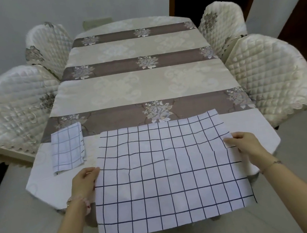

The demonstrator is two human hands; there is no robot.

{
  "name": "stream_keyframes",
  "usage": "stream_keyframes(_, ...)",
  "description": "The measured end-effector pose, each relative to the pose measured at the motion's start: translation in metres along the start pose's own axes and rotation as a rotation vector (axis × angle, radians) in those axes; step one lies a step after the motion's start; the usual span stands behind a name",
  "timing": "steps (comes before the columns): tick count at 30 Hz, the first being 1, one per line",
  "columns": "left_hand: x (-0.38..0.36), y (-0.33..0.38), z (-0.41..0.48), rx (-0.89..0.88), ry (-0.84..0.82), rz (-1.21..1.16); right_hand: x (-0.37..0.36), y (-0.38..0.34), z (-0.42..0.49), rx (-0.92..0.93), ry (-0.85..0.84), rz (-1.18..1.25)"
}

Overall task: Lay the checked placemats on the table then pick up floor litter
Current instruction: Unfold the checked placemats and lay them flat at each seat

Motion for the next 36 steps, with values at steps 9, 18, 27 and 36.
stream_keyframes(9, -0.045, 0.097, -0.043, -0.387, -0.123, -0.020, 0.084, -0.002, -0.088, 0.219, 0.372, 0.082)
stream_keyframes(18, -0.210, 0.148, -0.100, -0.494, -0.497, -0.027, 0.186, 0.079, -0.215, 0.164, 0.702, 0.295)
stream_keyframes(27, -0.419, 0.093, -0.152, -0.392, -0.789, 0.211, 0.263, 0.241, -0.297, -0.136, 0.792, 0.503)
stream_keyframes(36, -0.610, 0.072, -0.192, -0.342, -0.846, 0.376, 0.405, 0.314, -0.292, -0.276, 0.826, 0.528)
Point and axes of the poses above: each hand's wrist, its own z-axis towards the middle knuckle, its own x-axis out of the back of the hand, y = z × x, the point moved 6 cm from there along z, towards the middle knuckle, and after that the axes turned 11 degrees about -y, right-handed, at the moved point
